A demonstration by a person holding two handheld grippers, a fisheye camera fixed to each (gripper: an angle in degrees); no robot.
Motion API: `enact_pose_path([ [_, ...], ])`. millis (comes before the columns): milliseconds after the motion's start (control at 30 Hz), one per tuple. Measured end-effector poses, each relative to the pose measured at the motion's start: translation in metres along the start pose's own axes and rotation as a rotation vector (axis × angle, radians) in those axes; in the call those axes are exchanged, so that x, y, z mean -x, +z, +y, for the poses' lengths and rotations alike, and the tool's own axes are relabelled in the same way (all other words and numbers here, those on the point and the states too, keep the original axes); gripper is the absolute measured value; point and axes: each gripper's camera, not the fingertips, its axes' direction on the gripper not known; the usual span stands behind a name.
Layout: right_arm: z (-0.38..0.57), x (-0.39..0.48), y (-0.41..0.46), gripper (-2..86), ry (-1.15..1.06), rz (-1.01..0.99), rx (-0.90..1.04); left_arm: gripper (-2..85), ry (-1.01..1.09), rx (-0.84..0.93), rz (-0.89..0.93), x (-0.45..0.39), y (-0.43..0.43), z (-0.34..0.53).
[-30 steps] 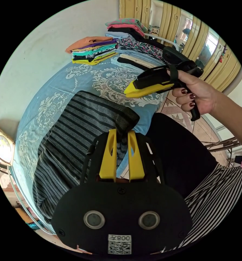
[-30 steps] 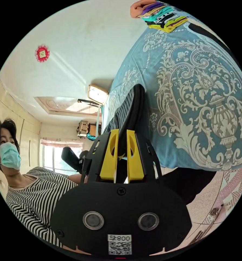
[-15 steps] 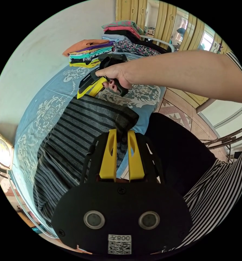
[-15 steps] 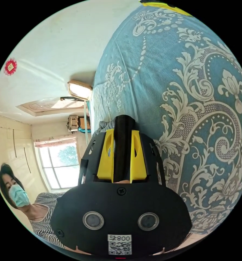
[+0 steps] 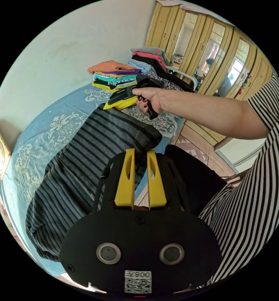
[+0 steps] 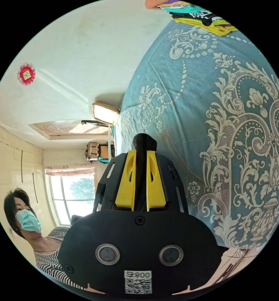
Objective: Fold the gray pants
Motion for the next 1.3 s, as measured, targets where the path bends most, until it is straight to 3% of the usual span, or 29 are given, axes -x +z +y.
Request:
enact_pose_path([
  [400,0.002,0.187,0.139,5.8,-0.158,0.082,0.026,6.3,-0.392,-0.378,0.210,0.156,-0.106,0.188],
  [667,-0.002,0.291,0.307,6.0,-0.179,0.159,0.096,6.1,-0.624,-0.560,0.260,0.256,-0.149,0.340],
  [1067,-0.006,0.374,0.562,5.8,-0.189,0.319,0.266,4.7,-1.016,-0.762,0.302,0.373,-0.175,0.545],
  [1300,-0.011,0.400,0.667,4.9,-0.188,0.373,0.326,3.8,-1.124,-0.776,0.256,0.424,-0.190,0.618],
])
